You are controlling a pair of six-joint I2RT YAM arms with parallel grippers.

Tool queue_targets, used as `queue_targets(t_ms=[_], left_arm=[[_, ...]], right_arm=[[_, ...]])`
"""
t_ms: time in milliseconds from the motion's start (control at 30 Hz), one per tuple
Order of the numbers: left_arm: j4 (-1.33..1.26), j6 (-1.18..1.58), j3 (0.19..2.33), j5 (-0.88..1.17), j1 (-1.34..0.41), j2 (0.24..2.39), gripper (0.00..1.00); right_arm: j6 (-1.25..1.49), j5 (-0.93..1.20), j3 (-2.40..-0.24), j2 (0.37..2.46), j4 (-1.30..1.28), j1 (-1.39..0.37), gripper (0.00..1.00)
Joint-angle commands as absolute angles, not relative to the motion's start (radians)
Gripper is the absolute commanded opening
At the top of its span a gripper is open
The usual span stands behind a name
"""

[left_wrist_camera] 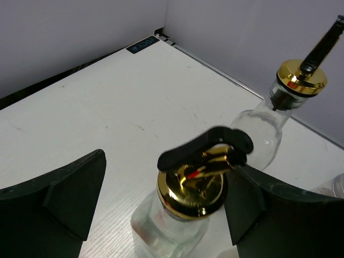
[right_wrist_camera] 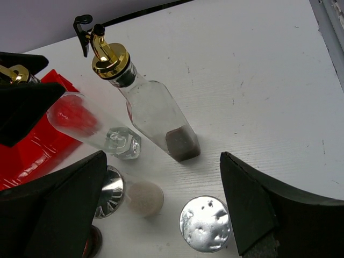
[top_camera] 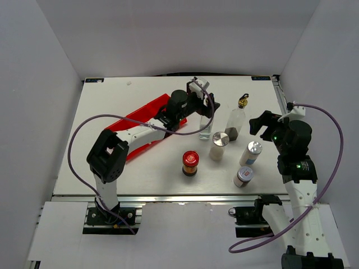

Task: Organize the condiment bottles

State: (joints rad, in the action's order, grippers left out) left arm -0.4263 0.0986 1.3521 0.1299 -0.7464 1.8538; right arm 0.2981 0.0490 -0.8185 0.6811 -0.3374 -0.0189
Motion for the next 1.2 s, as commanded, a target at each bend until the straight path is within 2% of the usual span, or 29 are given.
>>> queue_targets(t_ms=[0,100,133,233,267,367,400,467,500,667,800,1000,1167], left_arm=[[-0.414,0.074,1.433,0.11,-0.758,1.876,0.92],[-0.382,0.058,1.462,0.098,-0.764,1.896,0.82],[-0.37,0.048,1.471,0.092,-0.768,1.904,0.74],[-0.361,0.031,1.473,0.08,-0.776,1.905,0.58],[-0.359,0.026,1.471,0.077,-0.776,1.901,0.49],[-0.344,0.003,1.471,0.072,-0.785,1.888,0.37],[-0.344,0.003,1.471,0.071,-0.788,1.885,0.27],[-0.348,0.003,1.473,0.061,-0.79,1.875,0.14],[-0.35,0.003,1.482,0.054,-0.79,1.871,0.0],[-0.342,-0.032,1.537,-0.046,-0.788,1.848,0.0],[-0.365,-0.035,1.606,-0.254,-0.788,1.819,0.0],[-0.304,-0.057,1.765,-0.343,-0.779,1.815,0.0],[-0.27,-0.06,1.851,-0.507,-0.759,1.824,0.0]], right_arm=[[0.275,0.06,-0.807,0.663,-0.291,-0.014,0.89],[0.276,0.06,-0.805,0.664,-0.288,-0.014,0.89],[0.276,0.058,-0.805,0.663,-0.288,-0.014,0.89],[0.276,0.055,-0.805,0.66,-0.29,-0.015,0.89],[0.276,0.052,-0.805,0.658,-0.29,-0.014,0.89],[0.276,0.045,-0.804,0.65,-0.288,-0.014,0.89],[0.276,0.041,-0.802,0.647,-0.288,-0.014,0.89],[0.276,0.037,-0.799,0.643,-0.287,-0.014,0.89],[0.275,0.037,-0.799,0.643,-0.288,-0.014,0.89],[0.275,0.031,-0.796,0.638,-0.285,-0.014,0.89],[0.276,0.028,-0.79,0.64,-0.278,-0.014,0.89],[0.282,0.026,-0.79,0.649,-0.278,-0.014,0.89],[0.282,0.021,-0.79,0.649,-0.278,-0.014,0.89]])
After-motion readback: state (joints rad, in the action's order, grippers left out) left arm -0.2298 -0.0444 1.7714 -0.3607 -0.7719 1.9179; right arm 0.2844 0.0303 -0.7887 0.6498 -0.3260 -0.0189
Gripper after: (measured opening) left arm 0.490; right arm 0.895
